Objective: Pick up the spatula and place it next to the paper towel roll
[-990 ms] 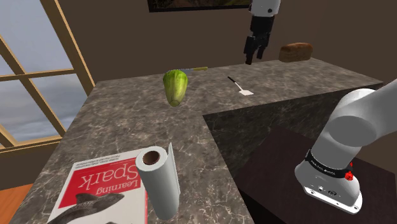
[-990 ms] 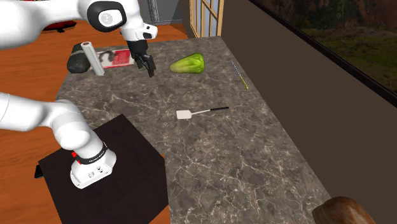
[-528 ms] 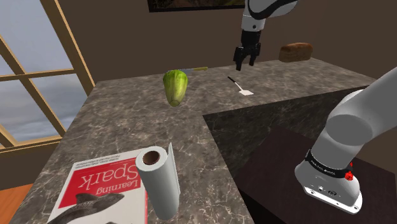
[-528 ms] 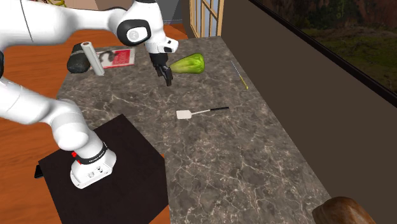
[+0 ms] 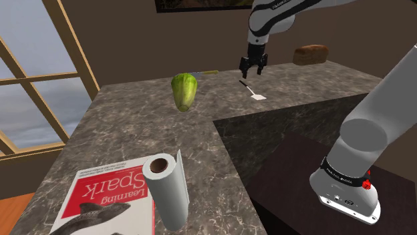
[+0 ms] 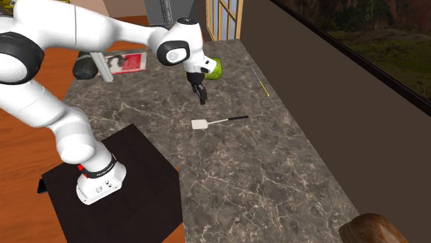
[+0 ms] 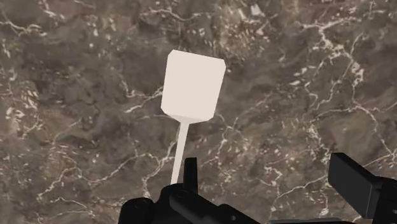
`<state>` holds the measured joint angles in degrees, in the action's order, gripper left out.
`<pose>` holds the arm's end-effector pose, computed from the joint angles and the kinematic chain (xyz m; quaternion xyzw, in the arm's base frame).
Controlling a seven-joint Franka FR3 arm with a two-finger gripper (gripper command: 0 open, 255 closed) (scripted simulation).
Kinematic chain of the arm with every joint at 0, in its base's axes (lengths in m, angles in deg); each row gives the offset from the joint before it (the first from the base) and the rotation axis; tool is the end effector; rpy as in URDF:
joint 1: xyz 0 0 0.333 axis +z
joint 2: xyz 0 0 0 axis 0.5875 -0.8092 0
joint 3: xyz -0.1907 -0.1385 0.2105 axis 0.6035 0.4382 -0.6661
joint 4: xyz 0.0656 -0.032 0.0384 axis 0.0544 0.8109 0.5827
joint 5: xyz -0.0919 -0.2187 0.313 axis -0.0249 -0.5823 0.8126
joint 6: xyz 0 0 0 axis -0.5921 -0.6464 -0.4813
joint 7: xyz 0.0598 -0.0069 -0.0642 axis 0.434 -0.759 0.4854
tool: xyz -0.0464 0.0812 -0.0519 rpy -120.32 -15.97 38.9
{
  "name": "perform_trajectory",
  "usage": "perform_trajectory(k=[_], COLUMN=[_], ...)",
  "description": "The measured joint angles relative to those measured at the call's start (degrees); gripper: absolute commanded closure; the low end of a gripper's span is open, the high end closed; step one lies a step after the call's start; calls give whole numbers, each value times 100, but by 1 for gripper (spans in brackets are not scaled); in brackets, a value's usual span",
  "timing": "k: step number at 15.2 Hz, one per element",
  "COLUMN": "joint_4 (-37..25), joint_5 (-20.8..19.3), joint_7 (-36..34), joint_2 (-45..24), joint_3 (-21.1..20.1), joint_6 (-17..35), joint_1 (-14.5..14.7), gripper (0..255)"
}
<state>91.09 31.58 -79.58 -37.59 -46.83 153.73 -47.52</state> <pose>0.4774 -0.1403 0.4610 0.9846 -0.1728 0.0268 0.0078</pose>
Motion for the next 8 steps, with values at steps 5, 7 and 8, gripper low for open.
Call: perform_trajectory(k=[5, 7, 8], joint_4=[-364, -601, -676], joint_5=[64, 115, 140], joint_7=[-236, -317, -367], joint_2=[-807, -1194, -1355], joint_3=[192, 270, 303], joint_6=[473, 628, 718], joint_1=[-196, -273, -307], gripper=[0, 0, 0])
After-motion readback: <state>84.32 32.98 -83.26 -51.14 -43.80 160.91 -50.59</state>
